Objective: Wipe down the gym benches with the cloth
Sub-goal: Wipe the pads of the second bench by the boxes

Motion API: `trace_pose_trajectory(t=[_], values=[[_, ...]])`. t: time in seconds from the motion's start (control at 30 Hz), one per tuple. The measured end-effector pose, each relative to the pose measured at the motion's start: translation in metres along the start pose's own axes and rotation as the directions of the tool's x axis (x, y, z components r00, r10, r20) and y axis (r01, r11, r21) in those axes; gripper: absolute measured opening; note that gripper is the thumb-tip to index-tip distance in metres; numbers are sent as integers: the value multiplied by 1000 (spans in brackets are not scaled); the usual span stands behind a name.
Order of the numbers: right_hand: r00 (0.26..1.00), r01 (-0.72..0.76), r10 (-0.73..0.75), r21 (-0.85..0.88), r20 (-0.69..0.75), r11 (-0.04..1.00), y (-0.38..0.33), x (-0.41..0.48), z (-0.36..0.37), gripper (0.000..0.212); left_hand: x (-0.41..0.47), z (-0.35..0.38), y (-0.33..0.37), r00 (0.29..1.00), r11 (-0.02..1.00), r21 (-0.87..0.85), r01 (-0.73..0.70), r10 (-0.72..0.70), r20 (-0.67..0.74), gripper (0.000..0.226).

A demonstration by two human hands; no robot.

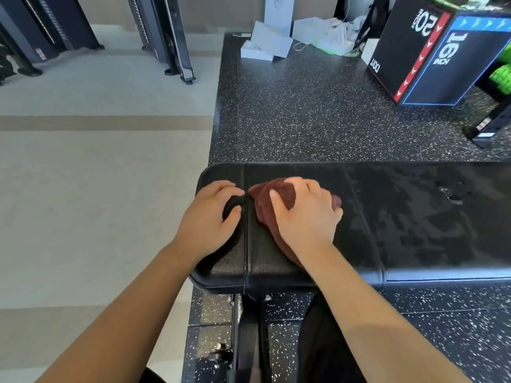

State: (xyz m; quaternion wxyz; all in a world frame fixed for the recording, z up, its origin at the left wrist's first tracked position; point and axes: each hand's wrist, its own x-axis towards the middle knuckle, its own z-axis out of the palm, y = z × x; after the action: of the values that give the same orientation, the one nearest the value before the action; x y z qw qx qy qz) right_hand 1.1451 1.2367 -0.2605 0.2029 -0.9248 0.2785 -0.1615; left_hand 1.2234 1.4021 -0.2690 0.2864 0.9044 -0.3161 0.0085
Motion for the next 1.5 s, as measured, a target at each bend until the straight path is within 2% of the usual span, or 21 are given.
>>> trace_pose_trajectory(t=[0.13,0.27,0.43,0.67,0.87,0.97,1.07,1.17,1.23,1.33,1.5], values=[[998,-18,17,20,53,1000,-1,55,2,37,33,11,14,1000,1000,2,-10,10,9,31],[1000,7,-7,3,29,1000,5,43,1,44,57,16,11,1000,999,30,29,-29,-7,33],[1000,-20,19,-42,-20,999,5,41,10,46,57,23,0,992,995,57,76,-70,-108,35],[994,76,-73,-37,78,996,-27,103,29,43,61,24,0,986,996,38,80,-74,-149,43],[986,105,-103,-5,134,994,-14,112,21,41,64,23,-2,988,996,43,84,-78,-130,44],[991,77,-74,-27,108,997,3,115,9,42,62,23,-1,992,994,77,74,-66,-106,39],[998,-37,41,-70,55,997,43,123,-10,42,66,22,6,992,992,102,76,-66,-105,35],[990,-140,140,-54,1,989,72,126,-25,42,80,29,27,993,996,40,74,-70,-100,35],[994,-111,112,-70,6,991,69,117,-28,40,88,43,42,996,999,-7,48,-48,-69,36],[999,-32,30,-94,-21,995,66,92,-23,37,91,65,45,1000,994,106,8,-6,-25,40],[998,-63,61,-69,-30,996,61,108,-16,35,95,67,38,998,992,129,6,1,-56,41]])
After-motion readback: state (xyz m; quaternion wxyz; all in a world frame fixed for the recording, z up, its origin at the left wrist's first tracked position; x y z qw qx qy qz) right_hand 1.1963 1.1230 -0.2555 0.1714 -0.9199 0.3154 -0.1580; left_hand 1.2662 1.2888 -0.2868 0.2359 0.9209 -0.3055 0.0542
